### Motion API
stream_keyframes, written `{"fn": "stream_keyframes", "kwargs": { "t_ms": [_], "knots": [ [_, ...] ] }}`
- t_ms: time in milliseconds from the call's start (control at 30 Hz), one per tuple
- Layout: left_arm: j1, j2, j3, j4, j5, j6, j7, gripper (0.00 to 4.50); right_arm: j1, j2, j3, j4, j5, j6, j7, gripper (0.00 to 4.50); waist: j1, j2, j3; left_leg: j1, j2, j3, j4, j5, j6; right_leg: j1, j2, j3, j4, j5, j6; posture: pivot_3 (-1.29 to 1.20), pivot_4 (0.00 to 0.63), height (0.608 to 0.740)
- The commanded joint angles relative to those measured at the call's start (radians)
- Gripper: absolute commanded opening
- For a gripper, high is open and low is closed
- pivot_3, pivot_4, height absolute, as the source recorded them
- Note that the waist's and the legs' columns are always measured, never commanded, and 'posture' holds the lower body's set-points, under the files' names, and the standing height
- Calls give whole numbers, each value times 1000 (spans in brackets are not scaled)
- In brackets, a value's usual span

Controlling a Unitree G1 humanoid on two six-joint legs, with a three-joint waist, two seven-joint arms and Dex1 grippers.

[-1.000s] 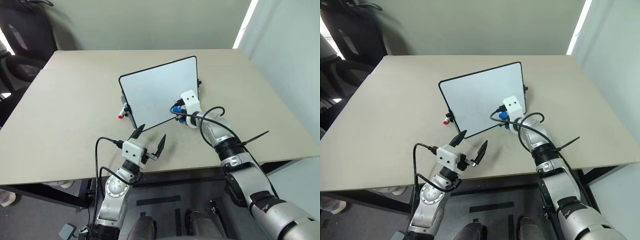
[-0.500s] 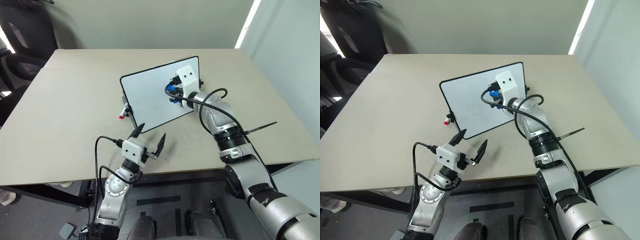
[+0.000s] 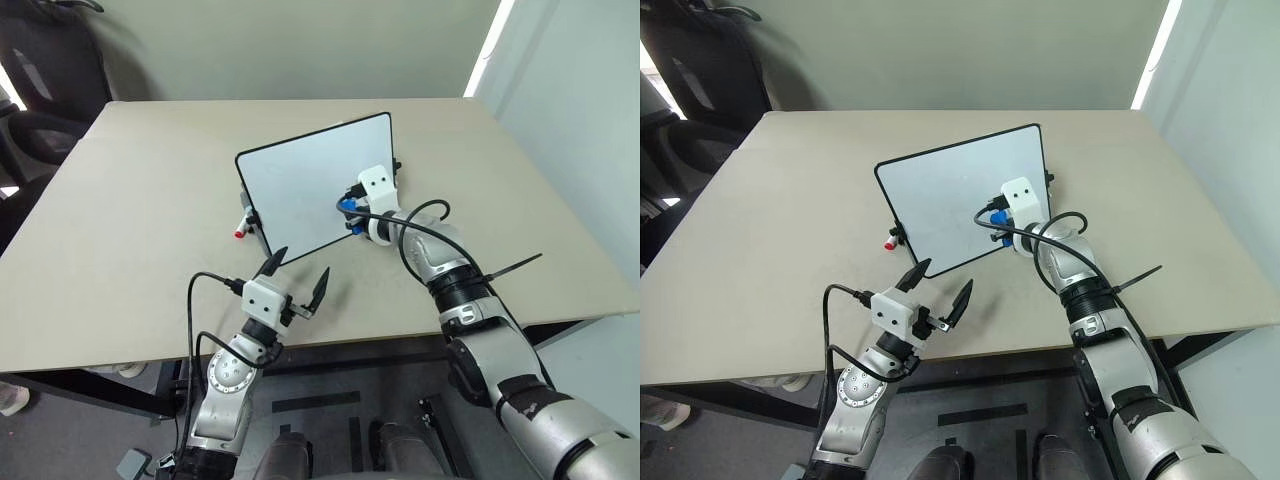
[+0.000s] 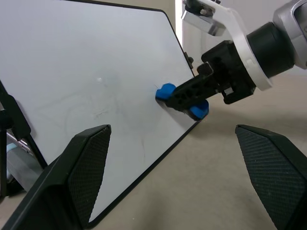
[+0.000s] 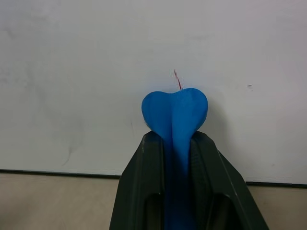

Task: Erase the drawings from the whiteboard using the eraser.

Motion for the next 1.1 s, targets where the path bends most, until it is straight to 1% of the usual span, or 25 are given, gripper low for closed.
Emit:
{"fn": "stream_keyframes", "kwargs": {
  "t_ms": [33, 233, 533, 667, 767, 900, 1100],
  "knots": [
    [-10, 3, 5, -38, -1, -5, -2, 4500, -7, -3, 6, -5, -5, 17, 11, 392, 0, 0, 0, 0, 0, 0, 0, 0, 0, 0, 0, 0, 0, 0, 0, 0, 150, 740],
    [-23, 3, 11, -21, 0, -12, 1, 4500, -24, -14, 8, -16, -11, 8, 16, 392, 0, 0, 0, 0, 0, 0, 0, 0, 0, 0, 0, 0, 0, 0, 0, 0, 150, 740],
    [-35, 5, 20, -10, 0, -16, 0, 4500, -129, -5, -69, -63, 55, 4, 25, 392, 0, 0, 0, -1, 0, 0, -1, 0, 0, -2, 1, 0, 0, 0, 0, 0, 150, 740],
    [-32, 4, 20, -14, 2, -16, 3, 4500, -121, -1, -72, -59, 59, 6, 28, 392, 1, 0, 0, -1, 0, -1, -1, -1, 2, -1, 1, 0, 0, -1, -2, 0, 150, 740],
    [-29, 5, 21, -19, 3, -15, 4, 4500, -97, 0, -65, -19, 48, 3, 27, 392, 3, 0, 0, -1, 0, -1, 0, 0, 3, -1, 1, -1, -1, -1, -3, 0, 150, 740],
    [-26, 9, 26, -26, 0, -13, 1, 4500, -76, -1, -58, 41, 28, -4, 10, 392, 3, 0, 0, 0, 0, 0, 1, -2, 3, 0, 1, 0, -1, -1, -4, 0, 150, 740],
    [-26, 15, 29, -29, -2, -10, -2, 4500, -42, -17, -60, 59, 19, 8, 9, 392, 2, 0, 0, 0, 0, 0, 1, -1, 0, -1, 1, 0, 0, 2, -3, 0, 150, 740]
  ]
}}
